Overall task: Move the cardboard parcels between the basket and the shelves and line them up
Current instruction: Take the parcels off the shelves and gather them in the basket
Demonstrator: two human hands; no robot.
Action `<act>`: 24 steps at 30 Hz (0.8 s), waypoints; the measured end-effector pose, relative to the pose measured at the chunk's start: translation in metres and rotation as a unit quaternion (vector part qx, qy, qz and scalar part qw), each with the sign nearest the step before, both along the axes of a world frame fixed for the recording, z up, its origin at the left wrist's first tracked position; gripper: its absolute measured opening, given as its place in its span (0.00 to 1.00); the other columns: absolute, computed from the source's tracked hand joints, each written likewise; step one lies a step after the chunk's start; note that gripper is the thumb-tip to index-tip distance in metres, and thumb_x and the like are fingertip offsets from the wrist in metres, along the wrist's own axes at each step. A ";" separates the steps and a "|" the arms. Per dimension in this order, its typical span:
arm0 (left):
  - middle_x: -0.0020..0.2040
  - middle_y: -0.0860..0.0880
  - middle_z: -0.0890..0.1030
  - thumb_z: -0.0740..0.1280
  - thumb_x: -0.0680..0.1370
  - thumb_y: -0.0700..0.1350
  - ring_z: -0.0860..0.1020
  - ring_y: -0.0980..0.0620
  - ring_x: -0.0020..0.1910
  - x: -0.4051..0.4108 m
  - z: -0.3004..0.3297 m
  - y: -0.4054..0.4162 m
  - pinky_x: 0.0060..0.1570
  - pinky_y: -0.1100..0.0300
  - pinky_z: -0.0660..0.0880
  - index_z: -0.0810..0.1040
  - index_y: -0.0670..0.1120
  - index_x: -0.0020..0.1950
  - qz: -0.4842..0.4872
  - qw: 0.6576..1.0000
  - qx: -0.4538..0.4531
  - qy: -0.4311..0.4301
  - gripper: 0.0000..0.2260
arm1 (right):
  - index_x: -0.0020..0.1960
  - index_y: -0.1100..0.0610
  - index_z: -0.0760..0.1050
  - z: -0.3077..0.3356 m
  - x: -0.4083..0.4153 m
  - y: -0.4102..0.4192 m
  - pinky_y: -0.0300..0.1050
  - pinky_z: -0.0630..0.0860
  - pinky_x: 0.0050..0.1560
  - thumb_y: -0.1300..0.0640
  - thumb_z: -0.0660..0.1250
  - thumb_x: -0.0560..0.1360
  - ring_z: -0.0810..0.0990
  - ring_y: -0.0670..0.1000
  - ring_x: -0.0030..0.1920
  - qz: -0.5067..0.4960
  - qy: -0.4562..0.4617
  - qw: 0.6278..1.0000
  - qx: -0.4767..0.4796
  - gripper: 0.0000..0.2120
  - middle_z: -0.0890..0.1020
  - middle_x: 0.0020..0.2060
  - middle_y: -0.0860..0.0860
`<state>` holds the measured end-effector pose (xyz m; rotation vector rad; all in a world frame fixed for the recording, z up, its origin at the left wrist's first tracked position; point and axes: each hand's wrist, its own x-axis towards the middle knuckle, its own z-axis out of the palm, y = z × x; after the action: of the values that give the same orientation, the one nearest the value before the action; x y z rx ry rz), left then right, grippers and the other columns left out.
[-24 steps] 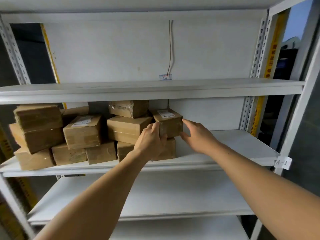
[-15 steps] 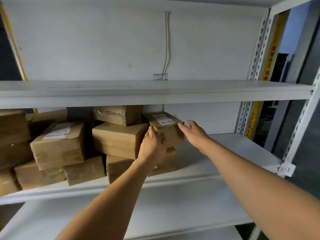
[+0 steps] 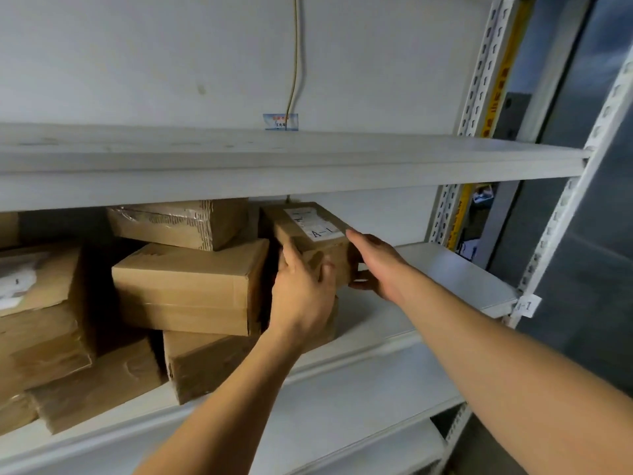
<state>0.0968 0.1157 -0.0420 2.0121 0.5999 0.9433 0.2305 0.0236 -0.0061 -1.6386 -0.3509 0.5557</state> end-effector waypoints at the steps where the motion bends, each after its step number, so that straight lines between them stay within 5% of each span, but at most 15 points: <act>1: 0.77 0.46 0.72 0.65 0.83 0.57 0.81 0.47 0.65 0.001 0.002 -0.003 0.60 0.48 0.83 0.55 0.53 0.82 -0.007 1.000 -0.002 -0.008 0.31 | 0.64 0.53 0.77 -0.001 -0.001 -0.007 0.61 0.84 0.60 0.40 0.68 0.81 0.85 0.60 0.57 -0.011 0.002 1.000 0.025 0.20 0.84 0.58 0.56; 6: 0.62 0.48 0.78 0.63 0.84 0.57 0.81 0.49 0.55 0.012 0.009 -0.034 0.52 0.49 0.84 0.67 0.51 0.65 -0.044 0.996 0.014 -0.071 0.15 | 0.66 0.51 0.75 -0.011 -0.004 -0.072 0.66 0.80 0.64 0.46 0.74 0.78 0.82 0.64 0.61 -0.068 0.008 0.991 0.118 0.20 0.80 0.62 0.59; 11: 0.67 0.49 0.75 0.65 0.84 0.54 0.76 0.47 0.65 0.044 -0.021 -0.086 0.66 0.48 0.76 0.69 0.49 0.74 -0.123 0.992 -0.026 -0.025 0.20 | 0.71 0.39 0.74 -0.050 -0.017 -0.168 0.63 0.78 0.68 0.46 0.79 0.73 0.82 0.59 0.64 -0.129 0.006 0.984 0.121 0.29 0.83 0.64 0.53; 14: 0.64 0.50 0.75 0.66 0.84 0.52 0.77 0.49 0.62 0.055 -0.054 -0.138 0.63 0.56 0.73 0.73 0.49 0.75 -0.190 0.981 -0.023 0.018 0.20 | 0.71 0.38 0.75 -0.082 -0.033 -0.237 0.66 0.73 0.72 0.44 0.82 0.68 0.80 0.57 0.68 -0.177 0.015 0.978 0.106 0.34 0.84 0.64 0.48; 17: 0.69 0.52 0.76 0.67 0.83 0.53 0.80 0.54 0.59 0.056 -0.086 -0.199 0.60 0.59 0.76 0.72 0.53 0.76 -0.265 0.962 -0.050 0.051 0.21 | 0.74 0.42 0.73 -0.115 -0.056 -0.306 0.66 0.69 0.75 0.48 0.78 0.75 0.82 0.53 0.66 -0.221 0.028 0.970 0.100 0.30 0.85 0.62 0.45; 24: 0.65 0.60 0.79 0.69 0.83 0.51 0.79 0.60 0.60 0.044 -0.149 -0.342 0.57 0.73 0.73 0.71 0.54 0.77 -0.387 0.910 -0.060 0.139 0.22 | 0.76 0.41 0.72 -0.194 -0.117 -0.451 0.59 0.76 0.71 0.49 0.75 0.79 0.85 0.51 0.62 -0.336 0.048 0.937 0.079 0.28 0.86 0.60 0.45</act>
<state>0.1412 -0.2259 -0.1908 2.0186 -0.0311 0.1362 0.1137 -0.4277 -0.2001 -1.4503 0.2380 0.0800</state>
